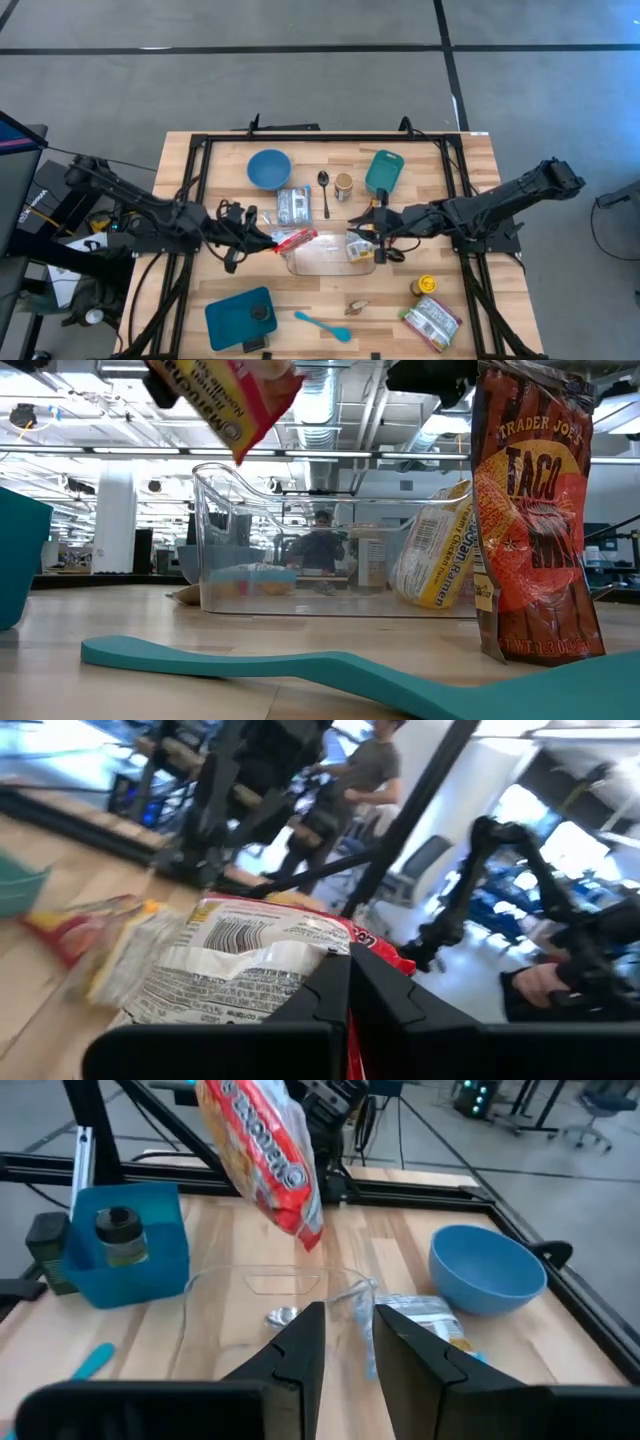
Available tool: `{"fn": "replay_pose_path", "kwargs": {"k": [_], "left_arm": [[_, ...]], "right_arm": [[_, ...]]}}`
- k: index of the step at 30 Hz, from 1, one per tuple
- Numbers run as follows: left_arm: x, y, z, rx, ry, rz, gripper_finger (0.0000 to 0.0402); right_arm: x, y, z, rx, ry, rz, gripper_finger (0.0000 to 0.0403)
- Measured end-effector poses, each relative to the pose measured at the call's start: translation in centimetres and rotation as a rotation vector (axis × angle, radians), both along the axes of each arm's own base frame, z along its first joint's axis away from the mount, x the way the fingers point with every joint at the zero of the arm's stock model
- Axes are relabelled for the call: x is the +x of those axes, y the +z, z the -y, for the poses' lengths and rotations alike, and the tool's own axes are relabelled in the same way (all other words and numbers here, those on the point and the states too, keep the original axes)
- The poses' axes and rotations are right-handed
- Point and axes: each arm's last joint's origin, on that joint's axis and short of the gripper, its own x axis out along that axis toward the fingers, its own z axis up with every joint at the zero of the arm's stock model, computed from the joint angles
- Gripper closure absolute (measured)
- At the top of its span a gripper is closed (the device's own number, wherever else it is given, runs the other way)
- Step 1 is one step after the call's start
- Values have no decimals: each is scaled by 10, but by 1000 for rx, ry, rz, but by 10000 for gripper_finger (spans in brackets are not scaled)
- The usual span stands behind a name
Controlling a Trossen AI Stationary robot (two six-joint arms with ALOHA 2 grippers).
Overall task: Pick & Place Food Item
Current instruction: Put the orange noodle pack into the transparent bin
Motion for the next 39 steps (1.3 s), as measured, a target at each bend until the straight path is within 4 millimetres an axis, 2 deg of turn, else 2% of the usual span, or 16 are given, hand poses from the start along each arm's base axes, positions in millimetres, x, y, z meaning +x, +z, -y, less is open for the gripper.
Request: {"fn": "replay_pose_path", "kwargs": {"k": [4, 13, 20, 24, 32, 35, 39], "left_arm": [[10, -4, -3, -3, -33, 10, 401], [28, -12, -12, -47, -36, 17, 401], [36, -16, -19, -69, -52, 31, 401], [38, -17, -21, -89, -54, 22, 401], [37, -16, -20, -93, -65, 30, 401], [37, -16, -20, -93, -65, 30, 401], [37, -16, -20, -93, -65, 30, 401]], "right_arm": [[0, 0, -1, -68, 26, -5, 321], [1, 4, -3, -41, 74, 33, 321], [18, -9, -11, -36, 83, 58, 312], [26, -16, -13, -58, 87, 60, 276], [37, -17, -16, -103, 98, 79, 169], [41, -24, -16, -108, 96, 60, 149], [46, -29, -16, -109, 90, 65, 143]]}}
